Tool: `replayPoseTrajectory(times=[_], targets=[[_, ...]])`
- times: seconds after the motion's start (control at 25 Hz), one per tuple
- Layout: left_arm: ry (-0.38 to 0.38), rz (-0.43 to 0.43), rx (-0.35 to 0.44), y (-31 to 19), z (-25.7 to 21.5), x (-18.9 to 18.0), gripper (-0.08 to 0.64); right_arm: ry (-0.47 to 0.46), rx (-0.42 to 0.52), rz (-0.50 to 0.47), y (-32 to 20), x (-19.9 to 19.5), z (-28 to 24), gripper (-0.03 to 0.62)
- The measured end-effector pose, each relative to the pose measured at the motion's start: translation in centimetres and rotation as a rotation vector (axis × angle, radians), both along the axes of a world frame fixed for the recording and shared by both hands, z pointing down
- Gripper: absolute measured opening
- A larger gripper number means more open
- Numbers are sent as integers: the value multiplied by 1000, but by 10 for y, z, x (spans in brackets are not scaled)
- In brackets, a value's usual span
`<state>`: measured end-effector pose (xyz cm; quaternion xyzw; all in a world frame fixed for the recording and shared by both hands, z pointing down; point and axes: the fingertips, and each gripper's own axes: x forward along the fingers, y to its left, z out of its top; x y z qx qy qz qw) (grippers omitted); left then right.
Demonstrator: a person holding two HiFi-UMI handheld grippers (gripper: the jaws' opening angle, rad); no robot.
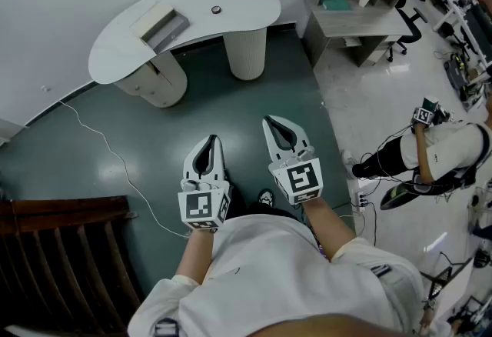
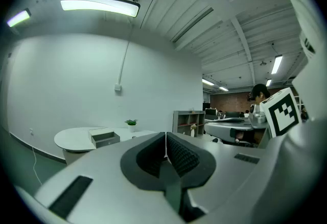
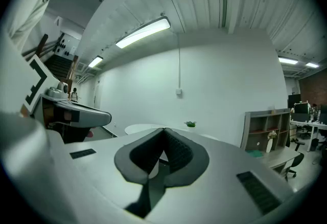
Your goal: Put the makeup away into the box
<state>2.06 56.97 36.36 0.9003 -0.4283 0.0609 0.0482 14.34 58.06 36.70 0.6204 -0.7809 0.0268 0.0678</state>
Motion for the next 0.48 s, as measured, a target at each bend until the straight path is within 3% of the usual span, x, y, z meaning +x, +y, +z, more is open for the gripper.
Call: replayPoseTrajectory(times=[0.28, 0.48], targets=[[2, 10, -25, -25, 8, 11, 25, -7, -3, -8, -25, 2, -7, -2], [10, 19, -35, -61, 14, 4, 25, 17, 6, -53, -62, -16, -1, 10]])
